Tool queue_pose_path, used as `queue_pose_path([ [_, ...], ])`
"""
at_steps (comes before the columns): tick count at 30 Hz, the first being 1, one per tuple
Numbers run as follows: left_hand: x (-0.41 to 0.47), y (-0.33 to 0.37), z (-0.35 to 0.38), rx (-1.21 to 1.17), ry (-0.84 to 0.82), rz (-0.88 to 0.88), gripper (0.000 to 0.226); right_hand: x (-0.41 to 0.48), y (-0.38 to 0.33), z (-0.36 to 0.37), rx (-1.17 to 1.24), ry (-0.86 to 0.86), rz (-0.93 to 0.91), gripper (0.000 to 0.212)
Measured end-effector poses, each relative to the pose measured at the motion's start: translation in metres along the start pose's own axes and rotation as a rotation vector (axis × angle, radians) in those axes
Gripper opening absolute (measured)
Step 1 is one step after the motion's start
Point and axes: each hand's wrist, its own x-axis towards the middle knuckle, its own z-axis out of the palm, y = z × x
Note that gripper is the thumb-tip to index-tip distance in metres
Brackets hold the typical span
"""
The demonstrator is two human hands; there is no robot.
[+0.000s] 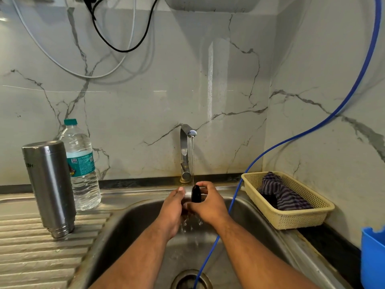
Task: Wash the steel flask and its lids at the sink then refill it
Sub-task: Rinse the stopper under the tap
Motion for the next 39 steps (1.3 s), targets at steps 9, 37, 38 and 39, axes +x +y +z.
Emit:
queue_pose_path([
  [9, -0.001, 0.002, 0.002, -0.161, -0.039, -0.065, 0.037, 0.001, 0.002, 0.003, 0.075, 0.101, -0.049, 0.013],
  [37, 0.003, -0.001, -0.001, -0.174, -0.050, -0.110, 0.072, -0.009, -0.015, 0.006, 0.214, -0.003, 0.049, 0.067],
  [38, 0.004, -0.002, -0.001, -0.138, -0.049, -0.116, 0.071, -0.010, -0.014, 0.006, 0.219, -0.019, 0.056, 0.063],
  [39, 0.004, -0.004, -0.001, -0.106, -0.052, -0.113, 0.067, -0.009, -0.012, 0.006, 0.202, -0.009, 0.050, 0.057],
])
